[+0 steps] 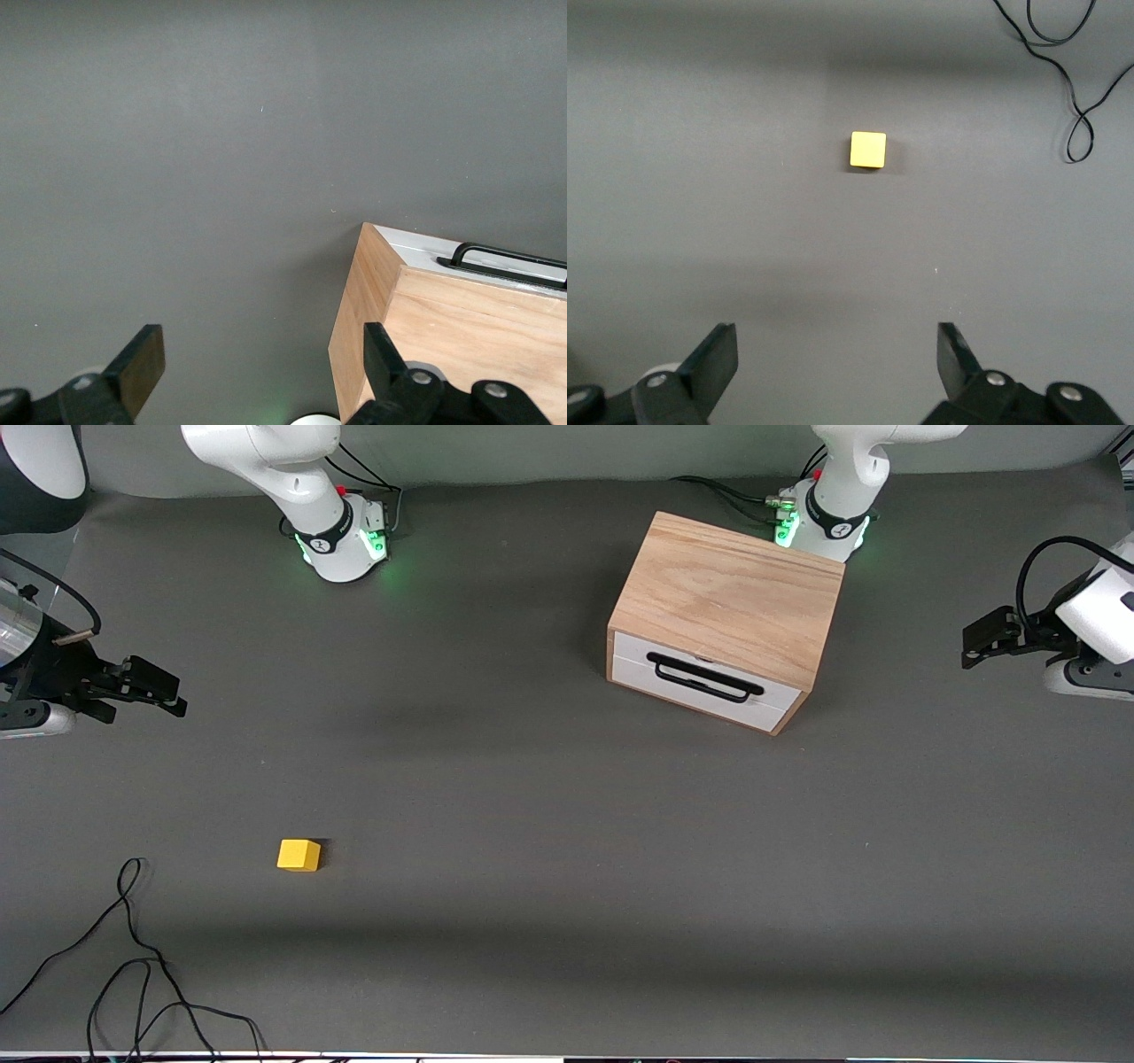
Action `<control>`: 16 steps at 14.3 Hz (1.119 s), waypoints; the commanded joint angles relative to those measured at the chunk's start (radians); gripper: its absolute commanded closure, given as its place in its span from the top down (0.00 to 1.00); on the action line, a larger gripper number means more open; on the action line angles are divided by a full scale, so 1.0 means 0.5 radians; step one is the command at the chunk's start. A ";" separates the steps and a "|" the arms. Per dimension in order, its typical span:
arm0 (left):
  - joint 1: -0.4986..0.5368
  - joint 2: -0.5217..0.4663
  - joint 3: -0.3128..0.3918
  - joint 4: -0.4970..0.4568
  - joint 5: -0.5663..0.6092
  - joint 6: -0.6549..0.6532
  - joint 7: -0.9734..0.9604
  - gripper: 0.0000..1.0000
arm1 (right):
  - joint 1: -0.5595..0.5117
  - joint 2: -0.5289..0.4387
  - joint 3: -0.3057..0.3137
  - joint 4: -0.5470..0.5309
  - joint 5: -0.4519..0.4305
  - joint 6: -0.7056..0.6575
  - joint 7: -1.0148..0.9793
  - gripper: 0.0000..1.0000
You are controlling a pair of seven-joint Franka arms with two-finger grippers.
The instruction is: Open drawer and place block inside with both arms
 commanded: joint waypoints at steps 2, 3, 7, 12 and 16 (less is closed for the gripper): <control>-0.035 0.002 0.032 0.021 -0.016 -0.033 0.000 1.00 | 0.008 0.028 -0.001 0.039 0.006 -0.078 0.043 1.00; -0.025 0.008 0.032 0.021 -0.016 -0.033 0.010 1.00 | 0.008 0.025 -0.001 0.042 -0.006 -0.081 0.043 1.00; -0.044 0.011 0.025 0.034 -0.025 -0.066 -0.203 1.00 | 0.011 0.022 -0.001 0.027 -0.012 -0.081 0.040 1.00; -0.047 0.039 -0.375 0.058 0.006 -0.067 -1.077 1.00 | 0.011 0.043 -0.001 0.036 -0.012 -0.051 0.024 1.00; -0.050 0.222 -0.695 0.232 0.012 -0.073 -2.441 1.00 | 0.005 0.071 -0.004 0.033 -0.015 -0.008 0.024 1.00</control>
